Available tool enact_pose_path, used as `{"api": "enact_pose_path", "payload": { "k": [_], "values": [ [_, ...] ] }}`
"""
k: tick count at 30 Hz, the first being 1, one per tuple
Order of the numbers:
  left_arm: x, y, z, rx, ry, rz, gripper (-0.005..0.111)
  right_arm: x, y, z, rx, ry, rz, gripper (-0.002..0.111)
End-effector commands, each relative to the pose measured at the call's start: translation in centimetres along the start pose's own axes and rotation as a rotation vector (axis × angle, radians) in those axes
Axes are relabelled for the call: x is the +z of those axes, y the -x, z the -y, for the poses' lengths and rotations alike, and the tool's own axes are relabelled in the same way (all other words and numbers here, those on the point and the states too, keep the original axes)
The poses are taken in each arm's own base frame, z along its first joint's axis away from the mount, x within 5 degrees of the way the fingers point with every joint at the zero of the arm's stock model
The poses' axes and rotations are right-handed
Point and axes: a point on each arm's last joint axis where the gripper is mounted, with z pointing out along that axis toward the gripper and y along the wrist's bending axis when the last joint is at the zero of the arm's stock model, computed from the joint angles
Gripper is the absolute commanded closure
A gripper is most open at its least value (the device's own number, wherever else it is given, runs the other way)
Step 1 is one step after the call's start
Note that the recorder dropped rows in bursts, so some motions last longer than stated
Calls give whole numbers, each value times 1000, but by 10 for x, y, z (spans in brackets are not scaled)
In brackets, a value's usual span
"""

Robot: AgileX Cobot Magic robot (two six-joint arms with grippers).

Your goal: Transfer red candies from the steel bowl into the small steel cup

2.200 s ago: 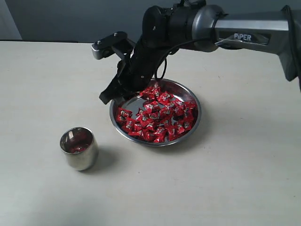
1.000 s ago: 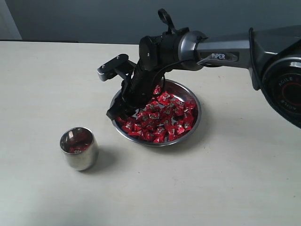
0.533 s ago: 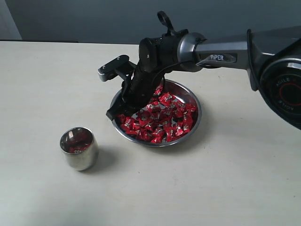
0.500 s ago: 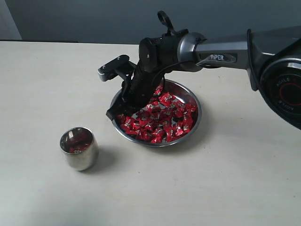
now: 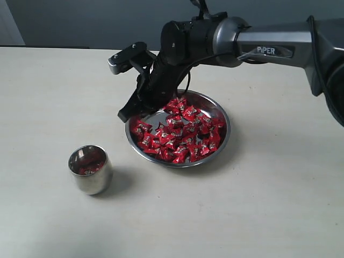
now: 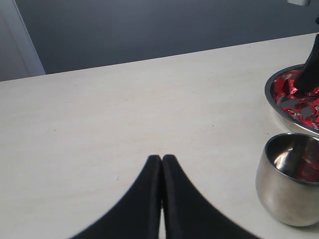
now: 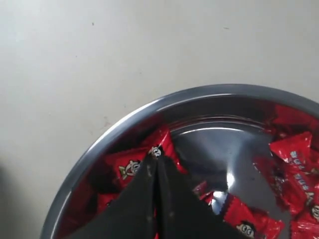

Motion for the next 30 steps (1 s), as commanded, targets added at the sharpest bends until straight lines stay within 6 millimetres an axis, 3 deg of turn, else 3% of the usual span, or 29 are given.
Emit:
{"api": "enact_pose_path", "payload": {
  "k": [1,7,9,14,30],
  "values": [
    [0,1,0,-9,1,15,106,7,-3,3,3,-3,-14,103],
    [0,1,0,-9,1,15,106,14,-4,6,-7,-19,-8,71],
    [0,1,0,-9,1,15,106,19,-6,7,-12,-23,-16,65],
    [0,1,0,-9,1,15,106,31,-10,8,-12,-24,-32,65],
    [0,1,0,-9,1,15,106,39,-15,9,10,-22,-54,68]
  ]
}}
